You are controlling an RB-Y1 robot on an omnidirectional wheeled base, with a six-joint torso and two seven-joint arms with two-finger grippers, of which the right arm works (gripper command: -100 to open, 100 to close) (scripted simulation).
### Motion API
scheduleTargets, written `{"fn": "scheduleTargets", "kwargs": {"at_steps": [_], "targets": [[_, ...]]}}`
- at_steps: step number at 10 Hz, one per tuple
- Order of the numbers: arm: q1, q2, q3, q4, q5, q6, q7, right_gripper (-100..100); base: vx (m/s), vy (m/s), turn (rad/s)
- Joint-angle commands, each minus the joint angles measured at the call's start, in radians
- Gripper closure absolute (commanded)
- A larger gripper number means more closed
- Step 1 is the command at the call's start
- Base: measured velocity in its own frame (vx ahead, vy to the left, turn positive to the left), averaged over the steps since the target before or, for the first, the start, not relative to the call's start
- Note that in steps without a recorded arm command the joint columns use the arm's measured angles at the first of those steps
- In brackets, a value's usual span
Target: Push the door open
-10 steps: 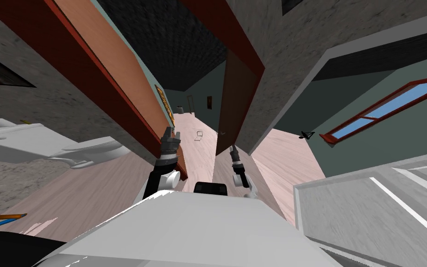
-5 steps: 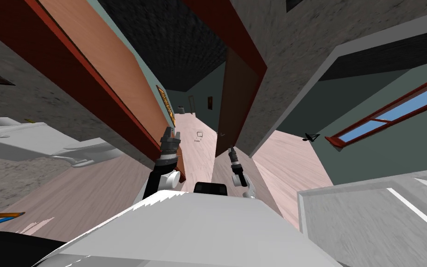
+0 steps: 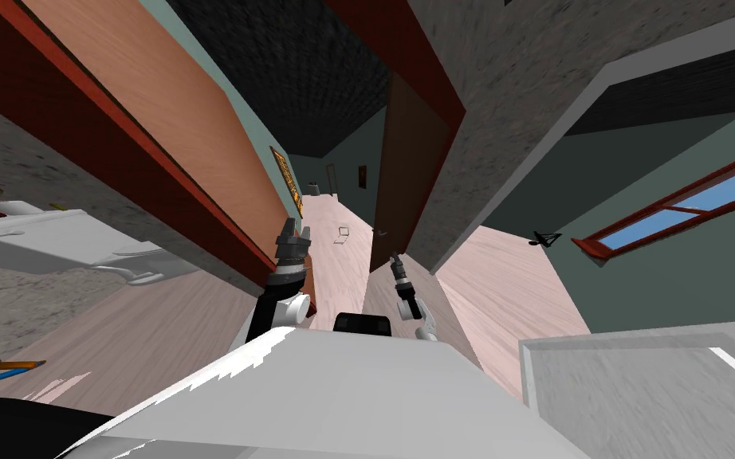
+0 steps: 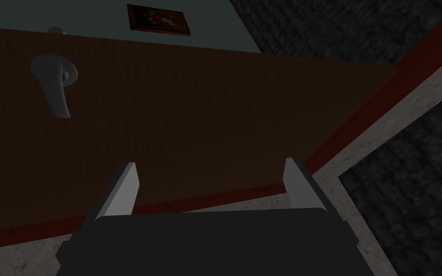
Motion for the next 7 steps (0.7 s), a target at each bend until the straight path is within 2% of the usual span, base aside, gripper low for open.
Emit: {"fn": "scheduleTargets", "kwargs": {"at_steps": [1, 7], "targets": [[-0.017, -0.005, 0.001, 0.039, 0.007, -0.009, -0.014, -100, 0.086, -0.076, 0.037], [-0.069, -0.005, 0.011, 0.166, 0.038, -0.037, -0.053, -100, 0.086, -0.070, 0.041]]}}
